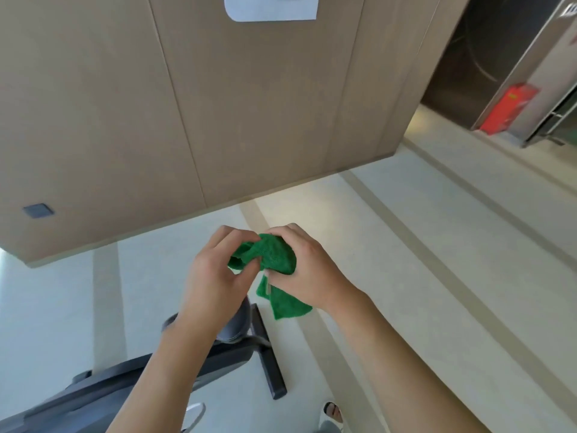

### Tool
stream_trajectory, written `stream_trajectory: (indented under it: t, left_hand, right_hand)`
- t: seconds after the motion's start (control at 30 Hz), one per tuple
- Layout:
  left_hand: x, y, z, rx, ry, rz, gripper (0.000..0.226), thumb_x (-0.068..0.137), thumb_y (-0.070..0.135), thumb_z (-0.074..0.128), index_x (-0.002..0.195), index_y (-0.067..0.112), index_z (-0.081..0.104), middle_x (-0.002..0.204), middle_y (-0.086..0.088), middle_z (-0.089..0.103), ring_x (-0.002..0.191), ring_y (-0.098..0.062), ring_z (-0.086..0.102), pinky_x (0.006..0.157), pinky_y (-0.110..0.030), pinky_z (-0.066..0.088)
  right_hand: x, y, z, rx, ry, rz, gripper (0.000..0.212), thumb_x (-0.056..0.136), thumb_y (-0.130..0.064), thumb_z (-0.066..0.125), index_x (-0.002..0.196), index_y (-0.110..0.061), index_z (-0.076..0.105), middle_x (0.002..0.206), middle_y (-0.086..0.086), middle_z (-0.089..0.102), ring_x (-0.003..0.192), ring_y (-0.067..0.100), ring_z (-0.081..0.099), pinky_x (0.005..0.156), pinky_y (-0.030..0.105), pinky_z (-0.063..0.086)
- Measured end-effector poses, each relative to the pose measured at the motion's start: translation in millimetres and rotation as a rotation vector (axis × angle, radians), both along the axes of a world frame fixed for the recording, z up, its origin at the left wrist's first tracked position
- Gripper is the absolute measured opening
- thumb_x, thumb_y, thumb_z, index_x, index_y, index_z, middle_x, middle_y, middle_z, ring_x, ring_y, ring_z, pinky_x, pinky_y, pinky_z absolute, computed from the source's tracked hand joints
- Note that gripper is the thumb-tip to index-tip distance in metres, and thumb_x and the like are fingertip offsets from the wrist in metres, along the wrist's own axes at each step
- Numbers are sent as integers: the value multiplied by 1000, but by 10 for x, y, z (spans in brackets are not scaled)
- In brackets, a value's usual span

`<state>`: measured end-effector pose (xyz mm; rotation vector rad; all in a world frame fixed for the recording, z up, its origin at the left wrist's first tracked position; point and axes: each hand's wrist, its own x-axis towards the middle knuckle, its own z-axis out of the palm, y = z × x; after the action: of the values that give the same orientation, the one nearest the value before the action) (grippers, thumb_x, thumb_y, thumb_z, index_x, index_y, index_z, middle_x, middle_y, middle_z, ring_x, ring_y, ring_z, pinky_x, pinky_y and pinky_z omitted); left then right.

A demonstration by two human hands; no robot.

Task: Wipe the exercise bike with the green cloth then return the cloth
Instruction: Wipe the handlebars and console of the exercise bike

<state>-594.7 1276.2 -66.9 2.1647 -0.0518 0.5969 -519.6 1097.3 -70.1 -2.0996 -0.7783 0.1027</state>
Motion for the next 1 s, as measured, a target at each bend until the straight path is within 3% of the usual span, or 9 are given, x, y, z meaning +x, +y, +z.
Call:
stream_trajectory:
  t: [0.13, 0.47, 0.63, 0.8, 1.0]
  left_hand:
    - [491, -670, -53, 40, 30, -22, 41, 83, -5, 78, 109, 25, 69, 106, 16, 61, 99, -2, 62, 78, -19, 51]
    - [1495, -2005, 23, 89, 49, -117, 34, 83, -5, 82, 108, 17, 74, 103, 7, 65, 94, -6, 63, 74, -9, 46]
    - [1826, -2181, 59, 132, 63, -146, 28, 86, 1, 83, 109, 15, 75, 102, 6, 67, 94, -7, 65, 79, -9, 47]
    - [2205, -2206, 31, 144, 71, -161, 35, 85, -7, 80, 111, 17, 75, 104, 13, 67, 97, 0, 65, 84, -4, 44]
    - [2950, -2128, -47, 115, 29, -202, 33, 87, -10, 76, 108, 16, 77, 105, 11, 68, 99, -7, 67, 85, -9, 46]
  right_hand:
    - [453, -740, -55, -26, 42, 5, 57, 86, -25, 79, 138, -30, 57, 127, -18, 55, 118, 5, 58, 102, 29, 50]
    - [1371, -2203, -207, 66, 0, -159, 41, 88, -19, 76, 126, -27, 64, 117, -18, 62, 108, 8, 63, 91, 32, 56]
    - [1639, -2411, -343, 123, 57, -202, 36, 89, -16, 73, 124, -24, 67, 114, -16, 66, 105, 10, 65, 90, 36, 56]
    - [1962, -2497, -390, 124, 88, -229, 36, 90, -14, 71, 125, -23, 68, 114, -13, 67, 104, 10, 66, 90, 35, 56]
    - [2597, -2461, -361, 97, 90, -277, 34, 92, -14, 71, 124, -24, 69, 114, -15, 68, 106, 8, 66, 91, 31, 55]
